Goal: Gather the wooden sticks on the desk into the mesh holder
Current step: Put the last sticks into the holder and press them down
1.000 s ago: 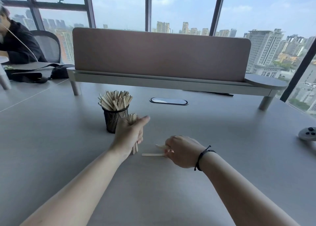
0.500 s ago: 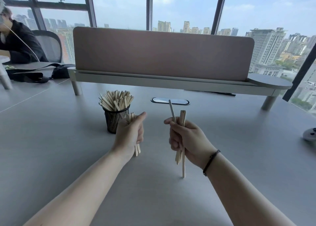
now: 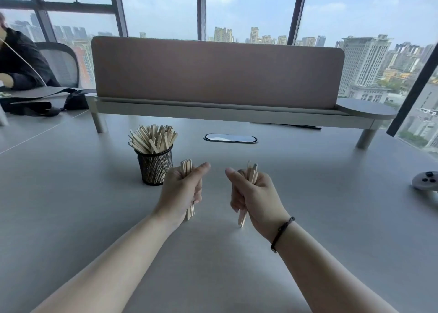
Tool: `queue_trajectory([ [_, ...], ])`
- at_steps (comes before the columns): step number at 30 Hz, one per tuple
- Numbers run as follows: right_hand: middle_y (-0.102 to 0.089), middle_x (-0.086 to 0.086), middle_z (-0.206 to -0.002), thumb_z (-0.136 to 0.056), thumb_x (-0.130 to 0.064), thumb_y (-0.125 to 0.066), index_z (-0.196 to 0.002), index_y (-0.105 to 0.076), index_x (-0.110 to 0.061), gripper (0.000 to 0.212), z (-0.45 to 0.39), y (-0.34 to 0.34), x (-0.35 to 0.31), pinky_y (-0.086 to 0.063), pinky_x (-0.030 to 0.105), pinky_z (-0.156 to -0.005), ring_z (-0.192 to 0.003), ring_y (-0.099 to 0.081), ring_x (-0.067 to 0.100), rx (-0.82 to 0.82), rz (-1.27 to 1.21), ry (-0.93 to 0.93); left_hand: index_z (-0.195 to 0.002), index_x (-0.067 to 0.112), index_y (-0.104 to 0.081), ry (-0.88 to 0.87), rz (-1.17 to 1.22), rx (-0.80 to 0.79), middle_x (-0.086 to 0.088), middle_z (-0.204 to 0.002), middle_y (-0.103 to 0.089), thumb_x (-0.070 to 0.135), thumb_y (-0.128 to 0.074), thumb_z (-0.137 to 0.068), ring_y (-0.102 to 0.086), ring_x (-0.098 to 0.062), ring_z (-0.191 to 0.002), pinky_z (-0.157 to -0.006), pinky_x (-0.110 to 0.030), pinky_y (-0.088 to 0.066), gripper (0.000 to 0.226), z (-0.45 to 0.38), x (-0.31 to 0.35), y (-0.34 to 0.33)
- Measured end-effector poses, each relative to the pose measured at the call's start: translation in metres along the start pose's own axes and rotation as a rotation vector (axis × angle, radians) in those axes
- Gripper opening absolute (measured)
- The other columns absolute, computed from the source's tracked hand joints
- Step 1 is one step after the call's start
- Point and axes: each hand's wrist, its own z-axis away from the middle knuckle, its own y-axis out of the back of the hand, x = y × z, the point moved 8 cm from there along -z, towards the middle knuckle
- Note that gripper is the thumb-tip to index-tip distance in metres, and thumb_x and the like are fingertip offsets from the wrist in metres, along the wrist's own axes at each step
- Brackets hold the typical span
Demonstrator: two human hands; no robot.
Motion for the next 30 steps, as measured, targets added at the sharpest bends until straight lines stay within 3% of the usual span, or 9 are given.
queue_trajectory([
  [3, -0.024, -0.002, -0.045, -0.085, -0.033, -0.068, -0.047, -0.028, -0.024, 0.056, 0.006, 0.000, 0.008, -0.021, 0.026, -0.046, -0.041, -0.019, 0.016, -0.014, -0.010, -0.051, -0.044, 0.022, -0.035, -0.003, -0.023, 0.016, -0.001, -0.043, -0.028, 0.020, -0.065, -0.095, -0.024, -0.015, -0.036, -0.044, -0.024, -0.027, 0.059, 0.000, -0.002, 0.002],
  [9, -0.008, -0.005, -0.053, -0.057, -0.075, -0.073, -0.055, -0.014, -0.020, 0.081, 0.010, 0.009, 0.010, -0.002, 0.036, -0.053, -0.048, -0.004, 0.014, -0.052, -0.186, -0.123, -0.049, 0.027, -0.022, 0.117, 0.089, 0.008, 0.007, -0.045, -0.017, 0.030, -0.062, -0.095, -0.012, -0.011, -0.039, -0.044, -0.019, -0.008, 0.061, -0.003, -0.008, -0.002],
  [13, -0.009, -0.006, -0.048, -0.040, -0.091, -0.064, -0.048, -0.018, -0.019, 0.086, 0.006, 0.015, 0.008, -0.004, 0.031, -0.048, -0.047, -0.001, 0.014, -0.072, -0.319, -0.180, -0.061, 0.024, -0.013, 0.179, 0.103, 0.029, 0.004, -0.051, -0.012, 0.062, -0.061, -0.082, -0.009, -0.014, -0.042, -0.042, -0.021, -0.006, 0.065, -0.010, -0.008, 0.003],
  [17, -0.008, -0.005, -0.049, -0.047, -0.076, -0.068, -0.047, -0.019, -0.019, 0.075, 0.002, 0.020, 0.010, -0.004, 0.034, -0.049, -0.049, -0.001, 0.015, -0.043, -0.326, -0.184, -0.056, 0.022, -0.012, 0.215, 0.184, 0.007, 0.003, -0.050, -0.010, 0.084, -0.041, -0.074, -0.005, -0.015, -0.044, -0.043, -0.021, -0.003, 0.071, -0.011, -0.006, 0.004],
  [22, -0.008, -0.005, -0.049, -0.076, -0.051, -0.044, -0.048, -0.019, -0.019, 0.049, -0.008, 0.007, 0.020, -0.002, 0.035, -0.051, -0.050, 0.000, 0.015, -0.002, -0.315, -0.214, -0.056, 0.021, -0.012, 0.248, 0.184, 0.049, 0.002, -0.049, -0.010, 0.055, -0.034, -0.094, -0.003, -0.016, -0.048, -0.050, -0.030, 0.000, 0.055, -0.017, -0.004, 0.014],
  [30, -0.008, -0.004, -0.051, -0.078, -0.046, -0.041, -0.053, -0.015, -0.020, 0.045, -0.051, -0.098, 0.011, -0.001, 0.035, -0.052, -0.048, -0.002, 0.014, -0.154, -0.246, -0.199, -0.059, 0.017, -0.012, 0.028, 0.259, 0.118, -0.001, -0.054, -0.006, 0.044, -0.033, -0.089, -0.004, -0.016, -0.049, -0.051, -0.030, -0.004, 0.045, -0.036, 0.058, 0.042],
])
